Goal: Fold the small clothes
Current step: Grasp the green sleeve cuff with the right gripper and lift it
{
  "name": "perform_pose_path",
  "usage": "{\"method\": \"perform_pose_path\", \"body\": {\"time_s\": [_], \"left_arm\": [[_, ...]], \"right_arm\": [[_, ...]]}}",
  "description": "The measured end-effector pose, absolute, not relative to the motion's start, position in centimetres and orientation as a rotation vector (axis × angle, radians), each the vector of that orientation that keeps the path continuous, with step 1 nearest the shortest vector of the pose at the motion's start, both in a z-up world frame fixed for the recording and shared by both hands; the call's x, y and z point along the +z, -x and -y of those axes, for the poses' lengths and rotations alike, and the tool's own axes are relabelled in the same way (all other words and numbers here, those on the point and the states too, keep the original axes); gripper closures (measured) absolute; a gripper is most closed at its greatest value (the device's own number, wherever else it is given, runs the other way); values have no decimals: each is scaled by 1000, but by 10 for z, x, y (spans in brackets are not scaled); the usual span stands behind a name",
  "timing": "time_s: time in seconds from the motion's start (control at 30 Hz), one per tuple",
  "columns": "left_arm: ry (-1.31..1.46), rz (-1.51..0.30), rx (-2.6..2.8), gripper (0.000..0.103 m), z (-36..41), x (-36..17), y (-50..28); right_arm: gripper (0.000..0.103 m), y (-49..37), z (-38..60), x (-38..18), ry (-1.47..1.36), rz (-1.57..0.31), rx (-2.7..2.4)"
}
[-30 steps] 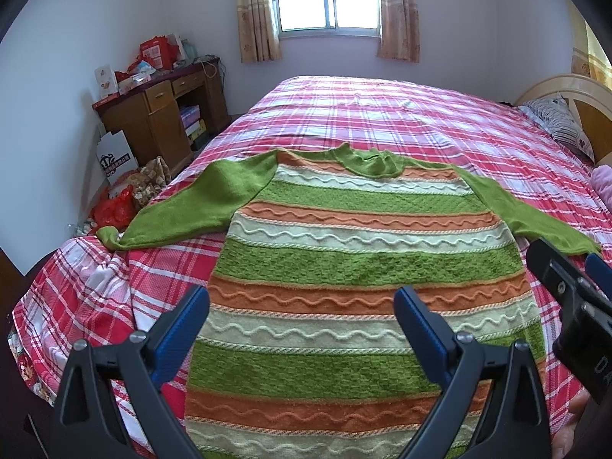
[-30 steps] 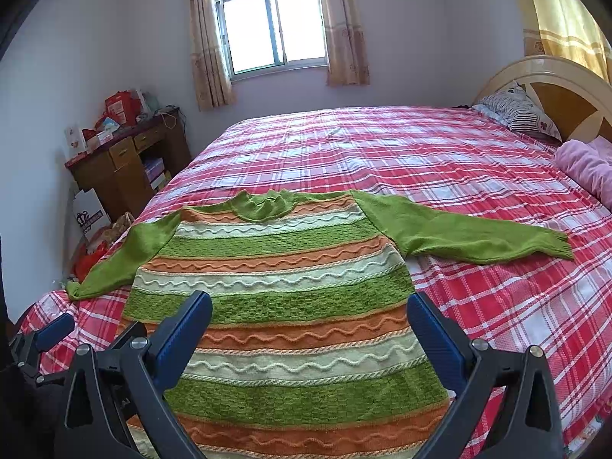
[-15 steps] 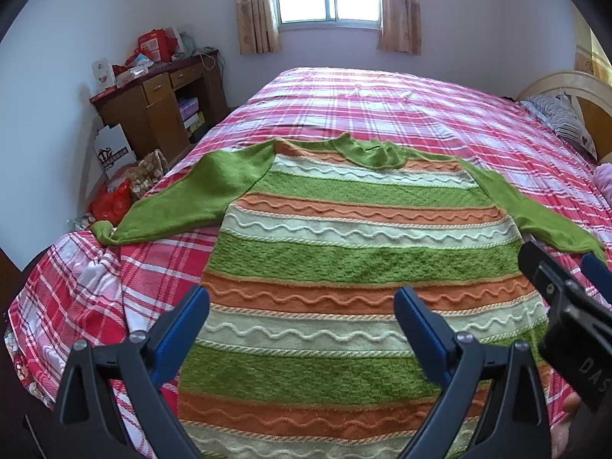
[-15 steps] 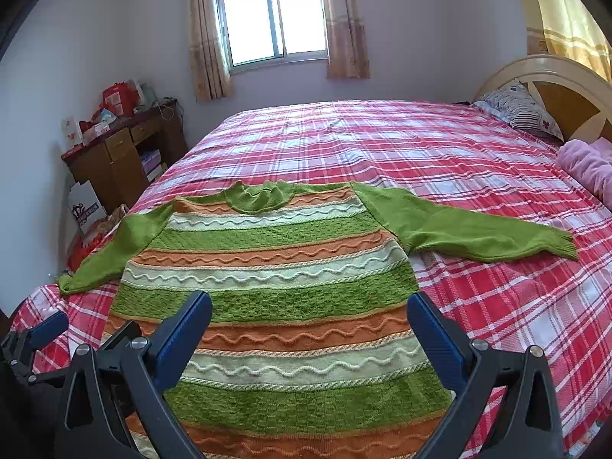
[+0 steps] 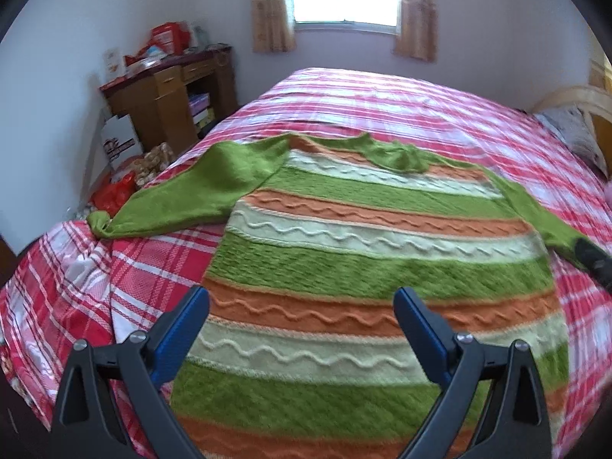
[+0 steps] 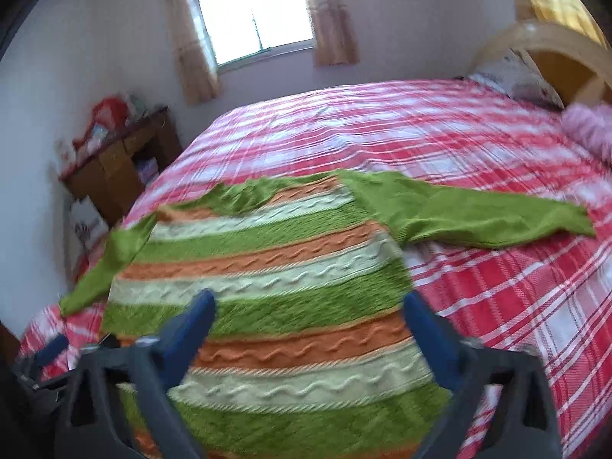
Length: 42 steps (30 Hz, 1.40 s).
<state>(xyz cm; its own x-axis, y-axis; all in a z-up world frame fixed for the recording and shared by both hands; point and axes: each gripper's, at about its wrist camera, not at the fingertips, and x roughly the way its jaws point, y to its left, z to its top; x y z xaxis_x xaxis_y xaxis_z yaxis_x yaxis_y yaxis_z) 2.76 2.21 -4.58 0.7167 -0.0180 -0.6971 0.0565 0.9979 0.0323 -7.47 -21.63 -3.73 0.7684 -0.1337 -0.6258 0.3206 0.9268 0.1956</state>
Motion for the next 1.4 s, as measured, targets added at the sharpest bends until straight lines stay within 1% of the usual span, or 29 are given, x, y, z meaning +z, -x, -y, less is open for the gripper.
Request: {"method": "perform_pose_path", "body": {"time_s": [0.03,0.07,0.13,0.27,0.4,0.47,0.53,0.6,0.77,0.8,0.83,0.87,0.9,0.93,1.07,1.17,1.27,1.4], "left_arm": [[-48,-774,-20,4,-25,-50,-32],[-44,-778,-2,4,-28,-55,-36],[-31,-784,28,4,-35,-64,-43],[-5,-781,71,4,-45,-79,-50],[7,-795,107,4,-47,-95,-57],[14,-808,116,3,-48,-103,-61],[33,-767,116,3,-49,-106,-59],[33,-760,114,1,-48,-108,-60],[49,-768,86,0,-50,-110,-66],[46,-767,87,0,-49,-110,-66],[43,-763,88,0,-48,-110,-66],[42,-761,89,0,-47,-111,-67],[42,-758,89,0,-47,-112,-67],[44,-755,88,0,-47,-112,-67],[52,-749,82,0,-48,-112,-66],[58,-746,77,0,-49,-112,-66],[57,-742,78,0,-49,-112,-66],[66,-736,70,0,-50,-112,-64]], "right_arm": [[45,74,228,-38,-321,-654,-261],[47,74,244,-39,-347,-659,-277],[47,77,286,-42,-417,-655,-327],[47,104,384,-50,-600,-579,-480],[47,143,490,-74,-874,-515,-630],[47,153,522,-89,-966,-512,-675],[49,158,550,-108,-1059,-508,-684],[49,158,565,-114,-1100,-463,-662],[50,141,587,-114,-1100,-420,-679],[57,138,591,-115,-1103,-408,-691],[67,136,594,-116,-1094,-405,-707],[72,134,596,-117,-1084,-407,-720],[85,132,597,-118,-1071,-417,-736],[90,133,597,-120,-1056,-428,-745],[93,129,597,-109,-975,-475,-723],[93,124,587,-80,-923,-447,-692],[93,115,546,-45,-846,-419,-607],[93,80,475,1,-795,-417,-436]]}}
